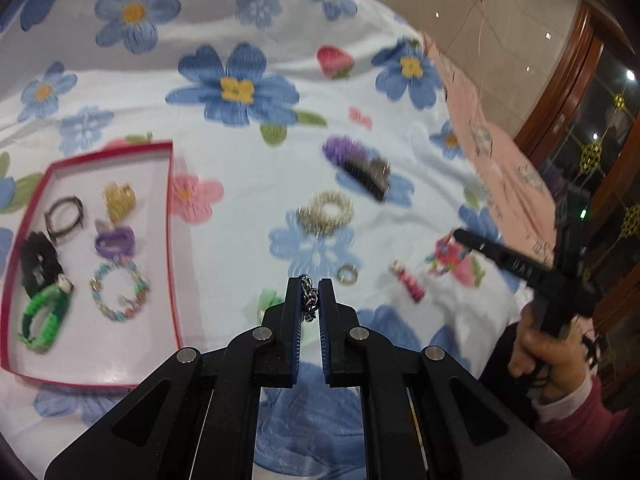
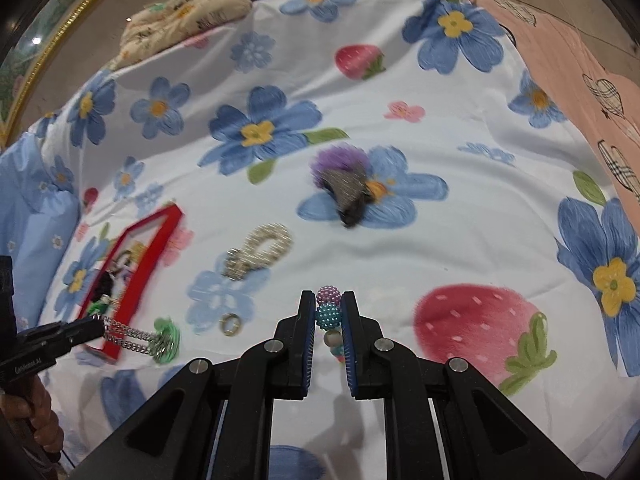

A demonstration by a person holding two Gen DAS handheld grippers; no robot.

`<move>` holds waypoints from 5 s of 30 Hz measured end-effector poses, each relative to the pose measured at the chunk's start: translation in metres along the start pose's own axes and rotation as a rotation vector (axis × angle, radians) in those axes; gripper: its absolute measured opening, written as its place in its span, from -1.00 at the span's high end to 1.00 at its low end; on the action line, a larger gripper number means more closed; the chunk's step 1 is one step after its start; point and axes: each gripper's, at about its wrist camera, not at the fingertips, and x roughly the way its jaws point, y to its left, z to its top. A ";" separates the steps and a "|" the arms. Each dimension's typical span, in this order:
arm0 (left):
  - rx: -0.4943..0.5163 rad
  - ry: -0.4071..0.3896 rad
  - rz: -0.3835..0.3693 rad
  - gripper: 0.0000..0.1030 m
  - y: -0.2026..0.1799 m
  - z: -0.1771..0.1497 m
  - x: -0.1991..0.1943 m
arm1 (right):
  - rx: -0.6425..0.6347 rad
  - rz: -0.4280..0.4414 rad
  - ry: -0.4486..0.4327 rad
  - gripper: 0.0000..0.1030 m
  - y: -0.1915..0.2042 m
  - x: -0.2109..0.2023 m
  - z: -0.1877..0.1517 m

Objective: Organize jewelry
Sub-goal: 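Carry the chain and beaded keychain over the red tray with both tools, then lower both items into the tray and open both tools, then move both tools toward the green hair tie and pink heart hair clip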

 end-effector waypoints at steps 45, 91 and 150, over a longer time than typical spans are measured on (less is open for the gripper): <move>-0.328 -0.138 0.185 0.87 0.170 -0.032 -0.090 | -0.343 0.489 0.170 0.76 0.275 0.081 -0.023; -0.417 -0.004 0.328 0.26 0.212 -0.062 -0.057 | -0.390 0.389 0.269 0.41 0.267 0.118 -0.040; -0.061 0.175 0.168 -0.25 0.004 -0.026 0.055 | -0.039 0.071 0.154 0.13 0.016 0.031 -0.044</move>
